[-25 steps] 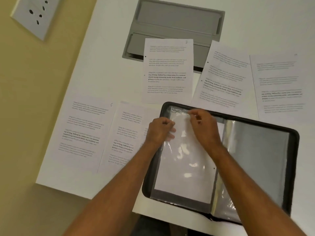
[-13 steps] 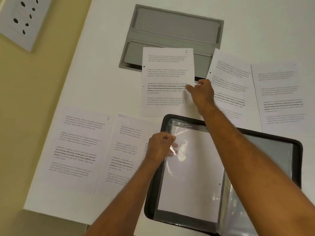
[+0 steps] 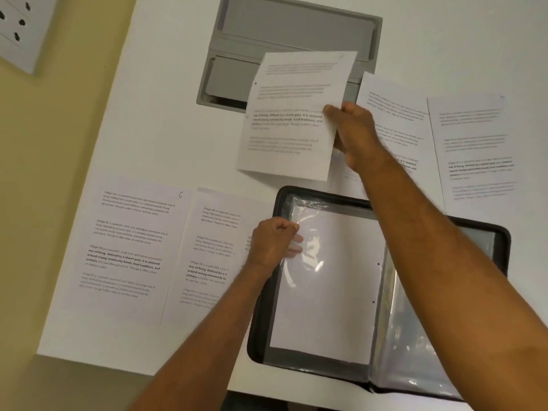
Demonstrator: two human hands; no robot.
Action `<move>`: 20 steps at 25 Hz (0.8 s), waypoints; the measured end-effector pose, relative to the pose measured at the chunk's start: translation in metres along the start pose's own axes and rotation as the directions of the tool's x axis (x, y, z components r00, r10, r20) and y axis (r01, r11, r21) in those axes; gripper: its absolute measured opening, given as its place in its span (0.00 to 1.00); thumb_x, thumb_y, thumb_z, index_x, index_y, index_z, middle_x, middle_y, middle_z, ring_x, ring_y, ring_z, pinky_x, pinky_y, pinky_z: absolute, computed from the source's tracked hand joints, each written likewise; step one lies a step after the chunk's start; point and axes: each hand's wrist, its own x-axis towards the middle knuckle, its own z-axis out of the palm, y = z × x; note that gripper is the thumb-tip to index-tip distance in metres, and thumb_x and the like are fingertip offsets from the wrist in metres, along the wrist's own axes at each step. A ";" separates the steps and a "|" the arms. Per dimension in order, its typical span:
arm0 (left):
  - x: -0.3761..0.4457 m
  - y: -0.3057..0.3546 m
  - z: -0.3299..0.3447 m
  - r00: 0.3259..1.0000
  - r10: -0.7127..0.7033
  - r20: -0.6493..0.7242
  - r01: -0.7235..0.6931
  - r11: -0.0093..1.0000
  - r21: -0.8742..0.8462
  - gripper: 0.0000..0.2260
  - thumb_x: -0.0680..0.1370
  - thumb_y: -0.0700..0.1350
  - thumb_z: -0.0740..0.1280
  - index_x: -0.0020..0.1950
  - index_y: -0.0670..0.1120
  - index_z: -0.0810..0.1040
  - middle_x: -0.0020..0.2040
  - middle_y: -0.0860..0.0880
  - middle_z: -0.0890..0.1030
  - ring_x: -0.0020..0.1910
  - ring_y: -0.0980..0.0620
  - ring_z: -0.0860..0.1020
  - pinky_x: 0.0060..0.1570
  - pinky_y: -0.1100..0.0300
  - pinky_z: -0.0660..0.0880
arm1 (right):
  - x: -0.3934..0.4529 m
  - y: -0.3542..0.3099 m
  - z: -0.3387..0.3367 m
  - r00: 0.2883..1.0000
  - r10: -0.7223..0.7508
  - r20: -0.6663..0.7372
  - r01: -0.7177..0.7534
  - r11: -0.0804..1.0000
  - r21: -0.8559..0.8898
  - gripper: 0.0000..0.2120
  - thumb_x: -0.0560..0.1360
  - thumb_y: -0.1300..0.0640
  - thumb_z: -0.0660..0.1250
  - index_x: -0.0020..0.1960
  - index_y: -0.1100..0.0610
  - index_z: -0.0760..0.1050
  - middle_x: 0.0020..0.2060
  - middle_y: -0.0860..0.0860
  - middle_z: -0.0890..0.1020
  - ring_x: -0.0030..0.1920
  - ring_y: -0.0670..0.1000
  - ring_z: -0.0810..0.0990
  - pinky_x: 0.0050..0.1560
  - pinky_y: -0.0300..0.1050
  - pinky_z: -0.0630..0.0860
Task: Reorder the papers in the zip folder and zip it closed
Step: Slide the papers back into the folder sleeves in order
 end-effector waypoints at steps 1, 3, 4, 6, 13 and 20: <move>-0.002 0.001 0.001 1.000 -0.010 -0.001 0.010 1.000 -0.010 0.07 0.82 0.44 0.70 0.54 0.42 0.83 0.43 0.46 0.87 0.38 0.46 0.86 0.42 0.52 0.85 | -0.004 -0.004 -0.007 1.000 0.004 -0.021 -0.003 0.999 0.036 0.06 0.81 0.58 0.69 0.57 0.57 0.80 0.50 0.52 0.88 0.50 0.52 0.88 0.50 0.51 0.85; -0.004 0.002 0.000 1.000 -0.027 0.004 0.028 0.999 -0.035 0.07 0.82 0.44 0.69 0.54 0.42 0.83 0.45 0.46 0.87 0.39 0.45 0.87 0.44 0.50 0.85 | -0.017 -0.008 -0.028 0.999 0.016 -0.044 -0.012 0.996 0.085 0.05 0.82 0.60 0.68 0.57 0.58 0.80 0.50 0.52 0.88 0.49 0.51 0.88 0.48 0.48 0.85; -0.005 0.003 -0.001 0.999 -0.033 0.012 0.034 0.998 -0.049 0.07 0.82 0.44 0.69 0.55 0.42 0.82 0.46 0.45 0.87 0.40 0.45 0.87 0.44 0.50 0.85 | -0.026 -0.007 -0.042 0.999 0.027 -0.047 -0.022 0.994 0.103 0.05 0.82 0.60 0.68 0.57 0.58 0.80 0.50 0.53 0.88 0.50 0.51 0.88 0.48 0.48 0.84; -0.006 0.009 -0.002 0.999 -0.032 0.040 0.035 0.995 -0.088 0.07 0.82 0.44 0.69 0.56 0.42 0.82 0.47 0.44 0.87 0.40 0.44 0.86 0.43 0.51 0.85 | -0.046 0.002 -0.075 0.996 0.068 -0.057 -0.063 0.994 0.090 0.07 0.82 0.60 0.68 0.59 0.58 0.80 0.52 0.53 0.88 0.51 0.52 0.87 0.49 0.47 0.84; -0.006 0.030 0.008 0.998 0.009 0.066 -0.004 0.997 -0.079 0.10 0.81 0.44 0.69 0.56 0.39 0.81 0.49 0.44 0.87 0.43 0.40 0.86 0.44 0.49 0.83 | -0.121 0.059 -0.165 0.957 0.157 -0.244 -0.184 0.979 -0.092 0.14 0.79 0.61 0.71 0.64 0.55 0.75 0.56 0.53 0.86 0.50 0.49 0.87 0.44 0.44 0.84; -0.012 0.018 0.017 0.918 0.363 0.162 -0.397 0.832 0.386 0.35 0.81 0.44 0.68 0.79 0.67 0.53 0.46 0.58 0.79 0.39 0.63 0.79 0.44 0.72 0.77 | -0.181 0.077 -0.162 0.966 -0.083 -0.245 0.034 0.980 -0.198 0.47 0.80 0.62 0.71 0.82 0.36 0.43 0.62 0.43 0.79 0.57 0.44 0.83 0.47 0.45 0.84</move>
